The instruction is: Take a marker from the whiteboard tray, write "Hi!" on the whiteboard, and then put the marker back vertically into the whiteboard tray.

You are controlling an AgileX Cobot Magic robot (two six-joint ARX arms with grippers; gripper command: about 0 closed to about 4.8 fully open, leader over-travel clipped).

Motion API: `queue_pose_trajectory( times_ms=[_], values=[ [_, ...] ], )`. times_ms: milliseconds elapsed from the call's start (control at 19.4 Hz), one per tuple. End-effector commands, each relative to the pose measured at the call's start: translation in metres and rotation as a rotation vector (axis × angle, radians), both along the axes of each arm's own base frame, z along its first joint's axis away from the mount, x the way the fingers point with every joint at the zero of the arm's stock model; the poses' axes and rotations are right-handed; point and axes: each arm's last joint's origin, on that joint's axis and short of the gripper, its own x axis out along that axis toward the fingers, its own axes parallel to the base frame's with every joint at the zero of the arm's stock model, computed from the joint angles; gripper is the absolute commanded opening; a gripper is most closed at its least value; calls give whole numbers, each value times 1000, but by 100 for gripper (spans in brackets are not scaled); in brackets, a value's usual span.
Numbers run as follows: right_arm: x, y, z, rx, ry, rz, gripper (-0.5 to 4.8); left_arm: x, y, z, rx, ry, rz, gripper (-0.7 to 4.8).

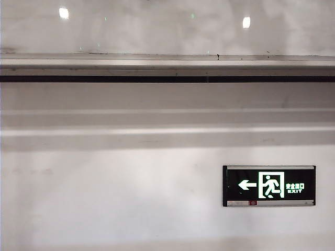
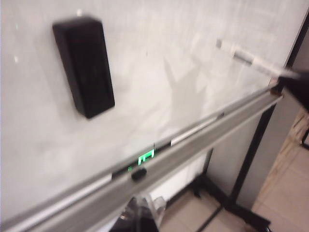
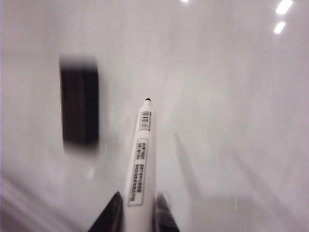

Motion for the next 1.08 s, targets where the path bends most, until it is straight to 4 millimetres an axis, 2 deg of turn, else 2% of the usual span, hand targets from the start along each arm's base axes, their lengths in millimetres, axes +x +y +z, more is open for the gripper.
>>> queue_pose_trajectory(
  times_ms=[52, 309, 567, 773, 979, 1082],
  values=[
    [-5, 17, 27, 69, -55, -63, -2, -2, 1, 8, -24, -71, 26, -5],
    [-1, 55, 60, 130, 51, -177, -2, -2, 1, 12, -38, -114, 30, -5],
    [23, 85, 66, 85, 158, -172, -2, -2, 2, 16, -51, -153, 32, -5],
    [24, 87, 64, 85, 172, -196, -2, -4, 0, 19, -57, -185, -36, -5],
    [25, 86, 62, 83, 188, -231, -2, -2, 4, 19, -113, -134, 128, -5],
    [26, 87, 62, 87, 182, -230, -2, -1, 5, 19, -125, -122, 150, -5]
  ],
)
